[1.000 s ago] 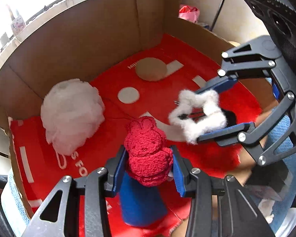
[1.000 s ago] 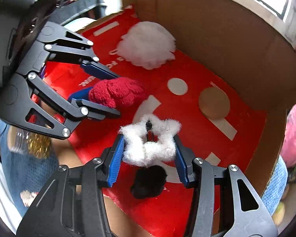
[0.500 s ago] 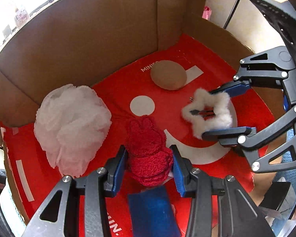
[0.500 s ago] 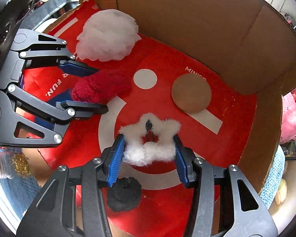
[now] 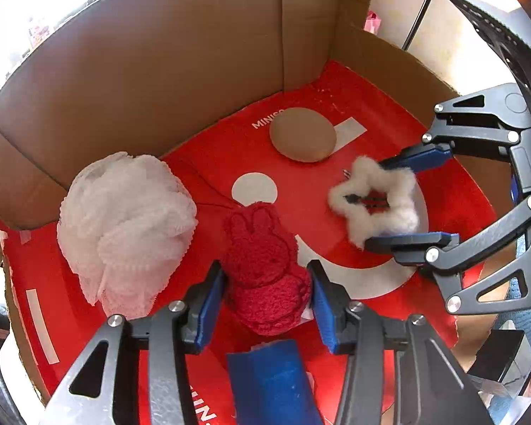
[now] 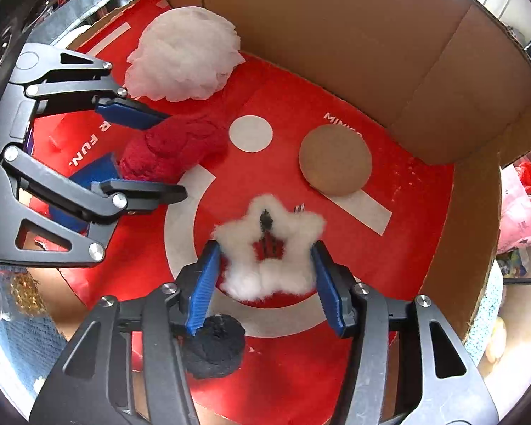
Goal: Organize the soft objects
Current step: 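Open both tools to release the star ring and knit doll in the box, then withdraw both tools from the box back over the remaining items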
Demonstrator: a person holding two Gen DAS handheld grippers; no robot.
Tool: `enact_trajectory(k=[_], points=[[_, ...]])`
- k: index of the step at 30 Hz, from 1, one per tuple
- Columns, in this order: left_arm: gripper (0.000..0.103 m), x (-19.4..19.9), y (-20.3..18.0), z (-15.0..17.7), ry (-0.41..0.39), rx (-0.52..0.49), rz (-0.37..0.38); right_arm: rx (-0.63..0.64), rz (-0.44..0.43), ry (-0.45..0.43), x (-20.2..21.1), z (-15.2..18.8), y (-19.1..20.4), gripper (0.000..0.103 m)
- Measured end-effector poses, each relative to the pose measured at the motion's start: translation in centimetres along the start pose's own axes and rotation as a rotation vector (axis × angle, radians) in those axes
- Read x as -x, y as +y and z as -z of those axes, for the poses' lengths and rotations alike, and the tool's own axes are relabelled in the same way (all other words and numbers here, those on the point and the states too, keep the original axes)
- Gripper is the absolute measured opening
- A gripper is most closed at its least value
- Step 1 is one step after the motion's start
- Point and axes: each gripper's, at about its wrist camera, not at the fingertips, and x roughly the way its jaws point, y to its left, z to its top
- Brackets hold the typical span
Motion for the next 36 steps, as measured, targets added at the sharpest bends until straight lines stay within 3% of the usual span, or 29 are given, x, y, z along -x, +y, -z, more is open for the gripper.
enact_trajectory(k=[3,9,19,27,36], points=[[0.062,-0.2,0.2,0.1,0.001,0.004,0.004,-0.010,-0.001,-0.006,0.3,0.0,-0.2,0.057],[0.067,0.7,0.2,0.7,-0.023,0.012,-0.006,-0.022,0.015,-0.029,1.3,0.7,-0.8,0.057],[0.082,6.3,0.2,2.4,-0.112,0.065,-0.052,-0.093,0.038,-0.134,6.7,3.5,-0.9,0.062],[0.091,11.9,0.8,6.2,-0.202,0.148,-0.076,-0.153,0.057,-0.223,12.2,7.2,-0.8,0.067],[0.099,17.9,0.2,12.1,-0.300,0.244,-0.114,-0.170,0.118,-0.324,17.9,13.5,2.0,0.074]])
